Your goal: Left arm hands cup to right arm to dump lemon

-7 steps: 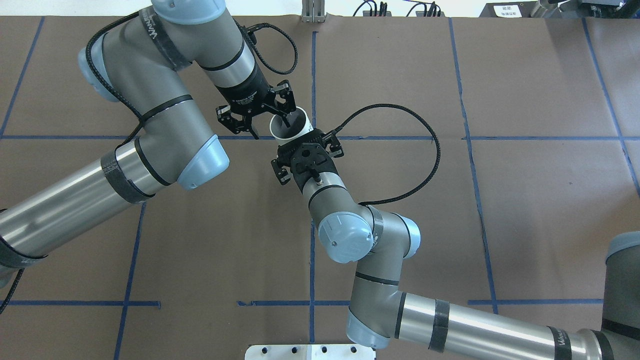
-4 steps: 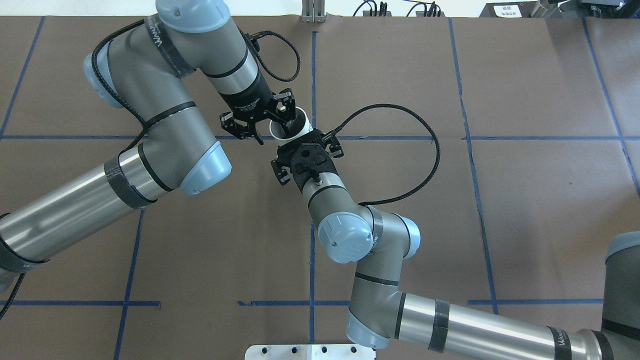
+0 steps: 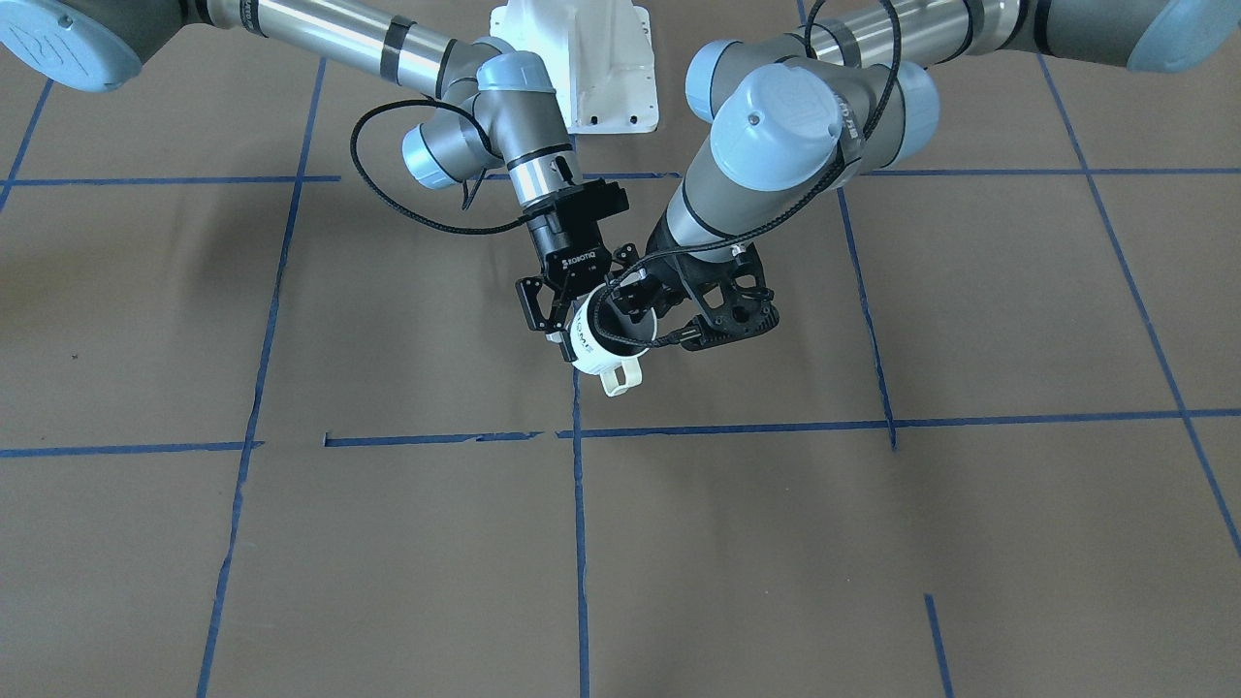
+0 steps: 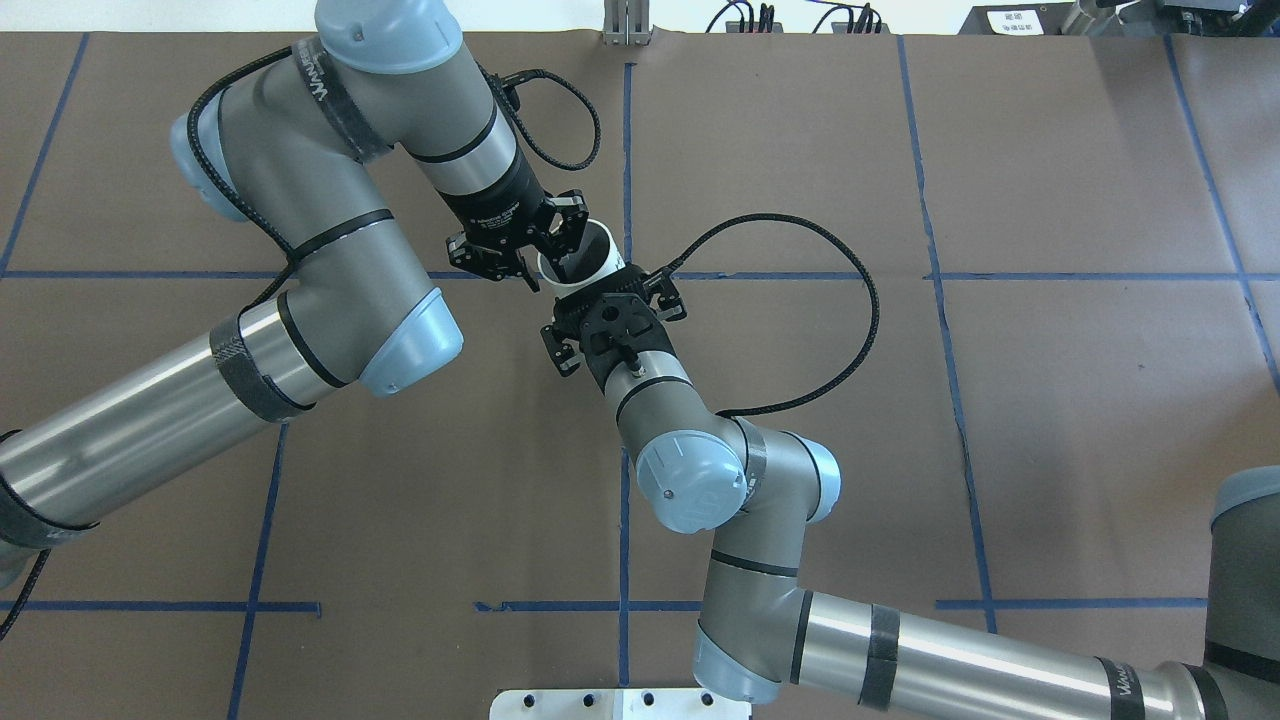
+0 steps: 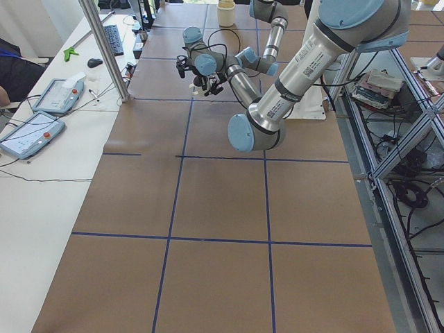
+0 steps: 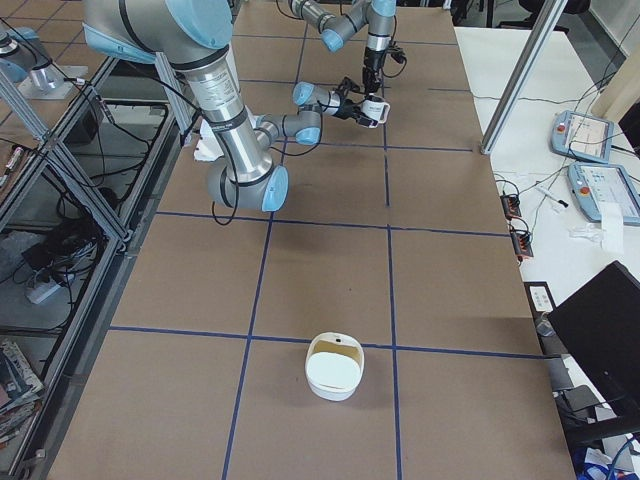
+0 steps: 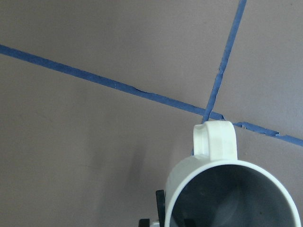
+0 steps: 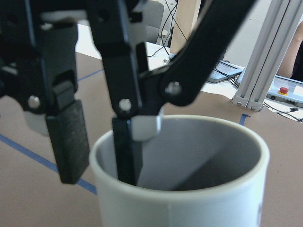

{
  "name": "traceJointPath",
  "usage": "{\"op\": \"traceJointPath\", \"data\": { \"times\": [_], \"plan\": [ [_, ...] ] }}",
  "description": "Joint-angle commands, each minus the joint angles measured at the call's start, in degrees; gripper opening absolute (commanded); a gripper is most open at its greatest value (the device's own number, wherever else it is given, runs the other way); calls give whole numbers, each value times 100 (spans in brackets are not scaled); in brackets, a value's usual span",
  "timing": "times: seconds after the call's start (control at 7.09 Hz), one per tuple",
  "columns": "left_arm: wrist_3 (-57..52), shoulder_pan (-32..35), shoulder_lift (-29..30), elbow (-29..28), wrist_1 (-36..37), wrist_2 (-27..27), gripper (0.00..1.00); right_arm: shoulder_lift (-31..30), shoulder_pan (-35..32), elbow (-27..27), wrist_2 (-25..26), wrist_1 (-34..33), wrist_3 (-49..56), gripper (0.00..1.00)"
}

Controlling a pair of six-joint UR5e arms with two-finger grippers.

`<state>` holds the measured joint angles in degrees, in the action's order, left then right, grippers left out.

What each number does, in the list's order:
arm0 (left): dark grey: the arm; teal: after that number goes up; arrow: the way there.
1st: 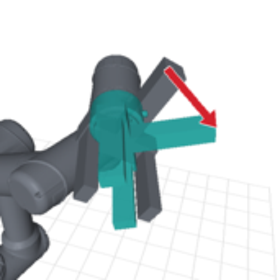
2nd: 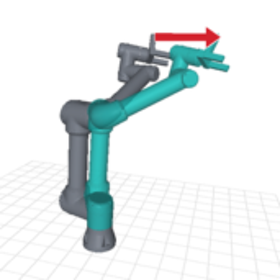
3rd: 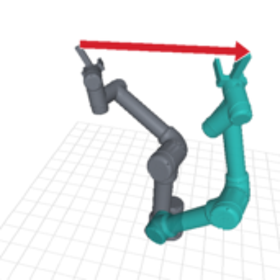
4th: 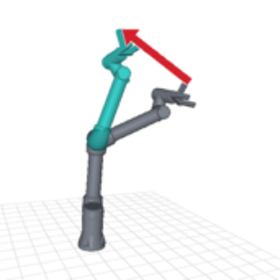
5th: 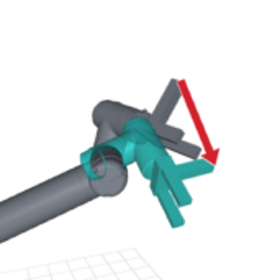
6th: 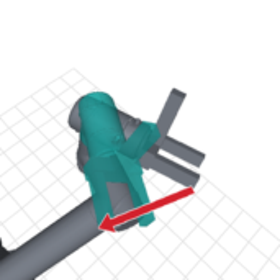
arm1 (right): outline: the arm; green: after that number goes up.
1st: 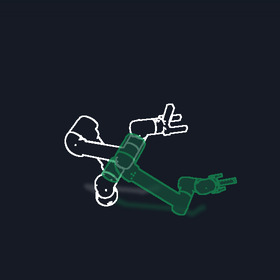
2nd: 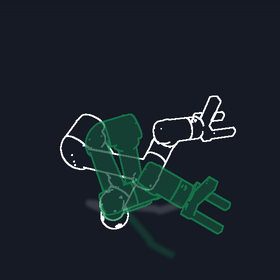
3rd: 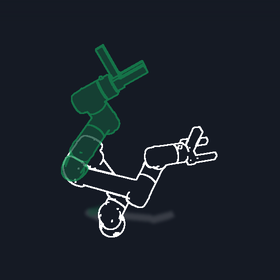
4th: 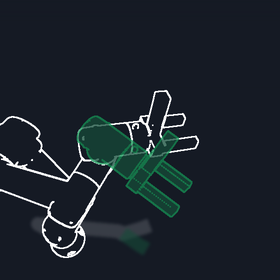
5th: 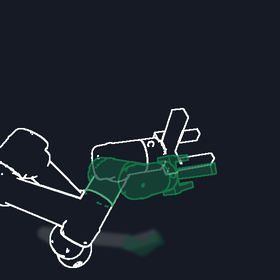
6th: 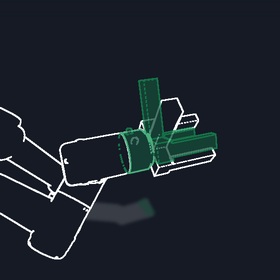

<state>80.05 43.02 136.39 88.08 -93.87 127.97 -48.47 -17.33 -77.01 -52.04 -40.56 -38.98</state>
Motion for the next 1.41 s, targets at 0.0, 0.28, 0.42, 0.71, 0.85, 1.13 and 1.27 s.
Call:
{"op": "traceJointPath", "data": {
  "times": [0.0,0.28,0.42,0.71,0.85,1.13,1.27],
  "plan": [
    [-7,4,2,-27,0,0,36,-22,37,-25,1,22,13,54],
    [-16,4,-7,-36,0,0,36,-13,45,-34,1,22,13,54],
    [-16,4,-7,-36,0,0,32,-13,45,-34,1,22,22,55],
    [-42,4,-7,-36,0,0,0,-40,45,-34,-8,48,22,92],
    [-25,4,-7,-36,0,0,0,-57,45,-34,-8,48,31,99],
    [19,13,-16,-45,9,0,0,-66,45,-34,-8,48,31,99],
    [28,13,1,-106,0,0,0,-84,45,-34,-8,40,31,99]
  ]
}}
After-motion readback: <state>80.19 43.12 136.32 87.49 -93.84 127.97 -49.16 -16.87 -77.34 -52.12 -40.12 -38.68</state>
